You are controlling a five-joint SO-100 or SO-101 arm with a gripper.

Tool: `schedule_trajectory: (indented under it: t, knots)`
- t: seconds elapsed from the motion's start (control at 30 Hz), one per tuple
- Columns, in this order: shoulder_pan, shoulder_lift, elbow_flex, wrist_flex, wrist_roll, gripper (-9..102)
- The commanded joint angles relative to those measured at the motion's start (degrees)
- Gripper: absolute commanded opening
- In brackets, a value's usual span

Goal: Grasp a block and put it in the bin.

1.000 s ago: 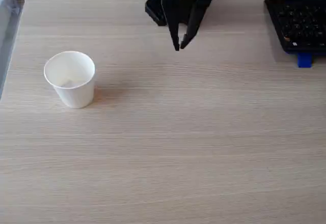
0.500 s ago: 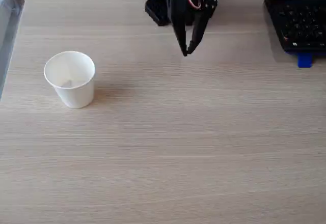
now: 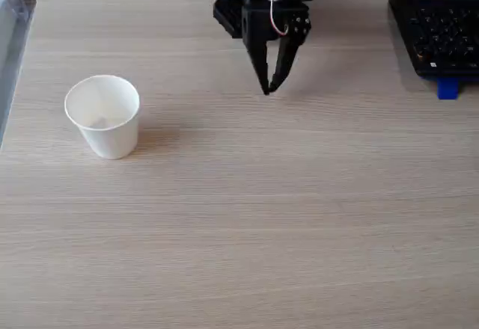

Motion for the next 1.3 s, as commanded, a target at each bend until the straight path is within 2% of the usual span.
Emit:
schedule_trajectory:
  t: [0.0,0.4,1.27]
  knots:
    - [0.4,1.8,2.0,-0.3,-1.1,0]
    - [-0.7,4.1,3.8,10.2,2.9,0]
    - [-0.6,4.2,3.8,10.3,2.4,3]
